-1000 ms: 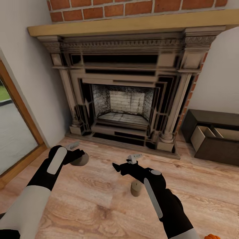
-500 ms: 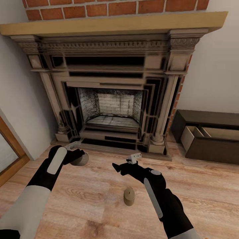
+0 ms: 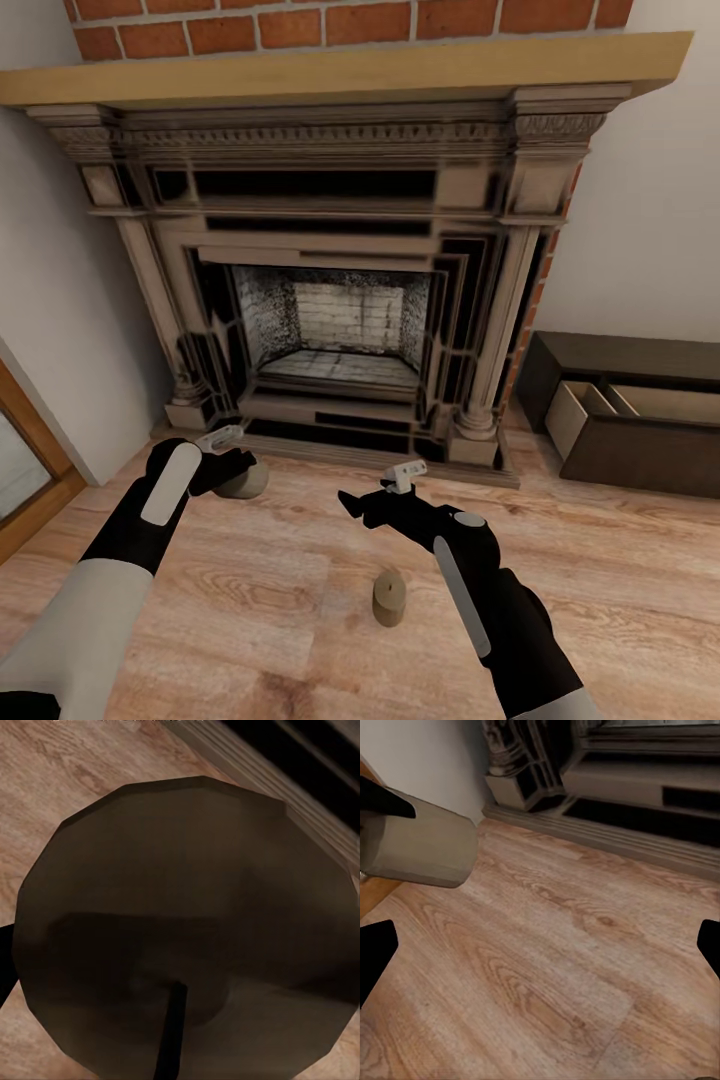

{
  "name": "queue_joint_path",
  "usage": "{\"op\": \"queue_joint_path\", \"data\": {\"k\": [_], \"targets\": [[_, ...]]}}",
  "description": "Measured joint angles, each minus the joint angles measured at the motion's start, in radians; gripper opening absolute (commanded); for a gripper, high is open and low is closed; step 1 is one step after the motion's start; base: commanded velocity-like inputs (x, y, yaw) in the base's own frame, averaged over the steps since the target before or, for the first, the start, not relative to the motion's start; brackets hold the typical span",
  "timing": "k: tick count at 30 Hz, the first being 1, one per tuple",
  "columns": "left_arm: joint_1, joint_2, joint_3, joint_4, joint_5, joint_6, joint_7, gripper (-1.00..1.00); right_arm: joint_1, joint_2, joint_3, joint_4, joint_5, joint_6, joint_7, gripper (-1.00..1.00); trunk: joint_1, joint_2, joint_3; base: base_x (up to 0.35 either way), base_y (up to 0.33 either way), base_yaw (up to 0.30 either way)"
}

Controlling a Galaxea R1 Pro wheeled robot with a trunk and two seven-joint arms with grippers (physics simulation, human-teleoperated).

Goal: Place each of the two pumpkins and all three candles from the living room inside a cabinet in the living room (use any cabinet), then make sure every cabinet is closed, and position the cauldron so it is next to a table in the living room.

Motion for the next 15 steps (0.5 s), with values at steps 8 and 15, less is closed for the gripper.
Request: {"op": "queue_joint_path", "data": {"k": [8, 15], "targets": [[0.0, 0.005, 0.005, -0.014, 0.0, 0.002, 0.0, -1.0, -0.107, -0.007, -0.197, 0.389, 0.003, 0.002, -0.023, 1.0, 0.0, 0.0, 0.0, 0.0, 0.0, 0.0], [-0.004, 0.01, 0.011, -0.148, -0.007, 0.014, 0.014, -1.0, -0.197, -0.003, -0.089, 0.484, 0.009, 0.008, -0.45, 1.0, 0.0, 0.0, 0.0, 0.0, 0.0, 0.0]]}}
